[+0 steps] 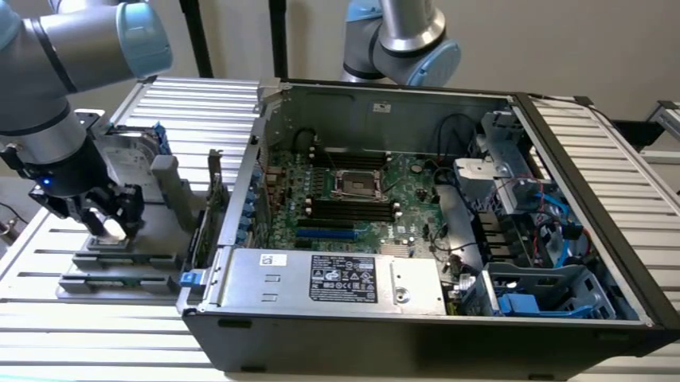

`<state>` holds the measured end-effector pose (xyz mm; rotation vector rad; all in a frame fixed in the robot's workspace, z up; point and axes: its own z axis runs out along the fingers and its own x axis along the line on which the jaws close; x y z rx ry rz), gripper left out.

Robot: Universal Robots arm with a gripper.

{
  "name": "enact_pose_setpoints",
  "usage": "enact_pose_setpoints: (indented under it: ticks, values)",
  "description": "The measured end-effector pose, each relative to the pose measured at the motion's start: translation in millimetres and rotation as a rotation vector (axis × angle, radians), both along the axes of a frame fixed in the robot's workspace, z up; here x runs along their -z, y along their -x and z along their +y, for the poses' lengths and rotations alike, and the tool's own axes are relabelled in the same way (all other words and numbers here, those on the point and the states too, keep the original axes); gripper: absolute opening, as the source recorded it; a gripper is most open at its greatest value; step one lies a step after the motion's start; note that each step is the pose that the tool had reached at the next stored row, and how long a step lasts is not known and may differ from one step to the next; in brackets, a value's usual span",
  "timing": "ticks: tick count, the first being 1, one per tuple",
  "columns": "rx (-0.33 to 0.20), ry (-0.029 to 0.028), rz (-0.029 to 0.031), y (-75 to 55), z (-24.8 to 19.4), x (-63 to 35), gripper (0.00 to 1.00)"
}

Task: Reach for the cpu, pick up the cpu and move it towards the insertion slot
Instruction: 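Pick up the cpu and move it towards the insertion slot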

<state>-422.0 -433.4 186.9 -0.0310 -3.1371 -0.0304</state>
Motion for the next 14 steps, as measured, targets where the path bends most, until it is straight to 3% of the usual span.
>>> enact_pose_setpoints:
  ticks: [1,2,14]
  values:
    - [0.0,0.0,-0.0001,0.0,0.0,0.0,0.63]
    - [0.0,0.0,-0.0002,0.0,0.1,0.1,0.56]
    - [0.0,-0.0003,-0.0008,-0.1,0.3,-0.4,0.54]
